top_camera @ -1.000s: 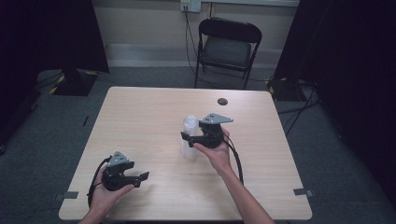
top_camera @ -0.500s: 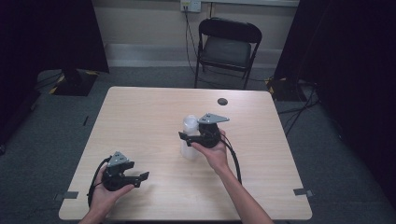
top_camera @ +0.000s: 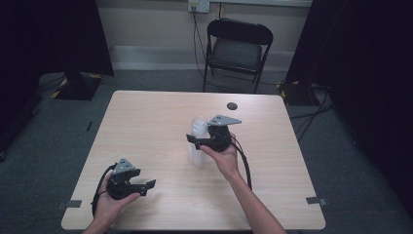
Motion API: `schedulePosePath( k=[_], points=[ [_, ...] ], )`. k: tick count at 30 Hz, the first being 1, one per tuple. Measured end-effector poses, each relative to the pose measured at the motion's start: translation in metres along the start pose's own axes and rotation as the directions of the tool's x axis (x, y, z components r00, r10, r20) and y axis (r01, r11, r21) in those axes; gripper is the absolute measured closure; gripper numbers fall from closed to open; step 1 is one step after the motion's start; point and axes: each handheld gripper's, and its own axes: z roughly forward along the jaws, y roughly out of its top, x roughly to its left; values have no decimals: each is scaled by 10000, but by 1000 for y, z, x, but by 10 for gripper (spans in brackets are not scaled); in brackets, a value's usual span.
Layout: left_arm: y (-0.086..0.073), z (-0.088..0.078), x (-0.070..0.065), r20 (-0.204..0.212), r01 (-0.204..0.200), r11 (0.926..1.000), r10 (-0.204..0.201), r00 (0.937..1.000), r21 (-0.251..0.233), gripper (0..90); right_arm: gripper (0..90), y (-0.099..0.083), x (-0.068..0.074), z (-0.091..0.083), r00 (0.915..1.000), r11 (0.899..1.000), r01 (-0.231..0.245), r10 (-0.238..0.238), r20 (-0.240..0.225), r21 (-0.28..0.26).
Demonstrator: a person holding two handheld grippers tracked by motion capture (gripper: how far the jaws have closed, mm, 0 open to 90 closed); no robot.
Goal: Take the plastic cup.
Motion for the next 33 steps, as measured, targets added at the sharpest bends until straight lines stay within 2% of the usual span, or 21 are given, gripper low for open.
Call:
schedulePosePath(
  k=[14,17,28,33],
  points=[
    [0,-1,0,-13,2,9999,-2,10000,-124,232,314,10,1,-5,9997,9993,-247,245,-74,-267],
    [-1,1,-1,2,-44,10000,44,10000,13,231,321,14,0,-8,9987,9980,-496,490,-162,-404],
    [0,1,-1,-4,-88,9999,88,10000,51,231,329,17,-1,-14,9978,9965,-638,627,-233,-537],
    [0,2,-1,-19,-89,9999,89,10000,46,231,333,26,-2,-19,9965,9941,-788,765,-336,-750]
  ],
)
